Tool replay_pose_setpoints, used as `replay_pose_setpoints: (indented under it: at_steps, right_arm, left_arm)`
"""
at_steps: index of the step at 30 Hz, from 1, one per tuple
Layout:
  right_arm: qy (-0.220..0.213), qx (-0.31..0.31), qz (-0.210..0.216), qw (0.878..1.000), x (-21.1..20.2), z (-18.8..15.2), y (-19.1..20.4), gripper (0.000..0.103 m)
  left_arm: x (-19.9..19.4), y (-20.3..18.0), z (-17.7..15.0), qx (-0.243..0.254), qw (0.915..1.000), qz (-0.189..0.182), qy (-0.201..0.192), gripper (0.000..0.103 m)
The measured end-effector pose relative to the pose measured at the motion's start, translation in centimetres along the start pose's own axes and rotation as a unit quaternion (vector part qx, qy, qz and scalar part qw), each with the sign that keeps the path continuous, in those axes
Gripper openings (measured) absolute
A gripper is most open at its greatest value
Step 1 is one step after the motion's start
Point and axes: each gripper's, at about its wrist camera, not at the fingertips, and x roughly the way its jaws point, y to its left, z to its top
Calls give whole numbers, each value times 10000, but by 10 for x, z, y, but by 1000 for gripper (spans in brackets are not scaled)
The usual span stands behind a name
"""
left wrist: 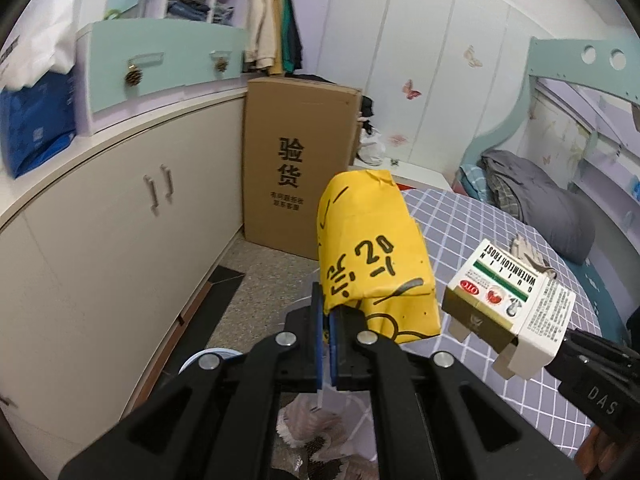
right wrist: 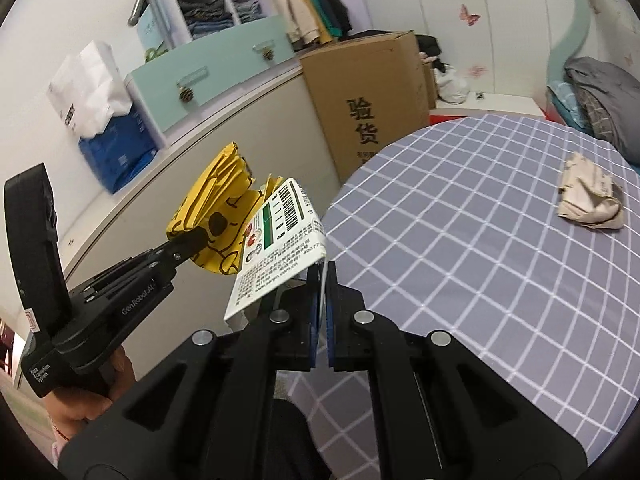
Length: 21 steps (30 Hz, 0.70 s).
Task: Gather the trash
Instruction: 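Carry both items over the bin and open the left gripper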
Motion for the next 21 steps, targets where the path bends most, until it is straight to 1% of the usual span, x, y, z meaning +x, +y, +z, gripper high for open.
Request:
replay_pose_setpoints:
  at_steps: [9,18,21]
  right_arm:
    - [316,-195,161,9992,35,-4,33,3]
    - [660,-453,416,9959,78,-9,71,3]
    - [745,-499,486,9948,92,-11,80,3]
  left_arm:
    - [-2,51,-11,-338,9991,233,48,2]
    - [9,106,-24,-642,9959,566,288,2]
    - [18,127,-29,-778,9933,722,453,2]
